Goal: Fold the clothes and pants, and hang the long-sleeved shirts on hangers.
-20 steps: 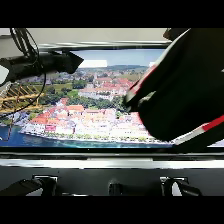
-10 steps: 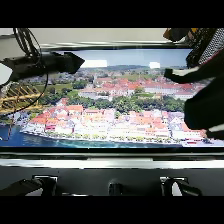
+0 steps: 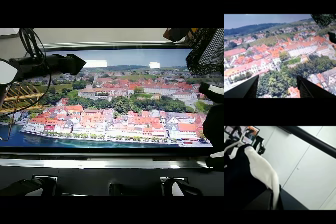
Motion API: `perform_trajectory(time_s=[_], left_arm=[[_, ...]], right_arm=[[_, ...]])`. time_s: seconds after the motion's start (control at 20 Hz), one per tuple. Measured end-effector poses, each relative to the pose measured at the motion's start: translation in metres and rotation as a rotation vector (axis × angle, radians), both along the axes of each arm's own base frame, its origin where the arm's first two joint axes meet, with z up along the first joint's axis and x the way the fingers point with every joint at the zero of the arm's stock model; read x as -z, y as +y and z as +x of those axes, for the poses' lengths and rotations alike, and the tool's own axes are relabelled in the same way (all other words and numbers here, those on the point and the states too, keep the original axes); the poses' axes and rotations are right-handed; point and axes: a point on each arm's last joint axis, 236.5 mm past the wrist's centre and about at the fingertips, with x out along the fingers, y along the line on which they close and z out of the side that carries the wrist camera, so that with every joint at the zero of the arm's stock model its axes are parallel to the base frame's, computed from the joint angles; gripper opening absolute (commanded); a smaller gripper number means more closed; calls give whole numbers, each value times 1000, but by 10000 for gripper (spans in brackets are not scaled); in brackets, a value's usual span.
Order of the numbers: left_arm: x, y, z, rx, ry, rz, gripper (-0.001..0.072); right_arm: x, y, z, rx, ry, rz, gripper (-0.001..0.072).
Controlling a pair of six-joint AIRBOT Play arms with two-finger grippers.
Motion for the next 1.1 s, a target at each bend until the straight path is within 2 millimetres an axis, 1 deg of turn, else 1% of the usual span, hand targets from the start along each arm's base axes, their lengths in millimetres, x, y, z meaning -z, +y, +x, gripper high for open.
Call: perform_trajectory(time_s=[0.1,0.2,0.3,0.4,0.5,0.7,0.9,1.0,1.1], left_arm=[[1,0,1,0,3,1,555],[3,0,1,0,5,2,554],[4,-1,2,0,9,3,555],[6,-1,3,0,12,5,554],[9,-1,4,0,18,6,555],[14,-3,6,1,28,9,554],[19,-6,7,6,37,12,555],[21,-6,8,7,42,13,554],[22,-7,8,7,44,14,554]], right_arm=[[6,-9,4,26,-12,16,41],[8,-24,3,58,-47,20,41],[2,-34,4,67,-69,-13,41],[-4,-41,7,56,-83,-48,41],[-11,-42,12,27,-99,-77,41],[-21,-38,24,-33,-113,-123,41],[-31,-29,35,-91,-111,-170,40],[-37,-28,32,-86,-119,-179,40],[-41,-31,23,-51,-126,-173,40]])
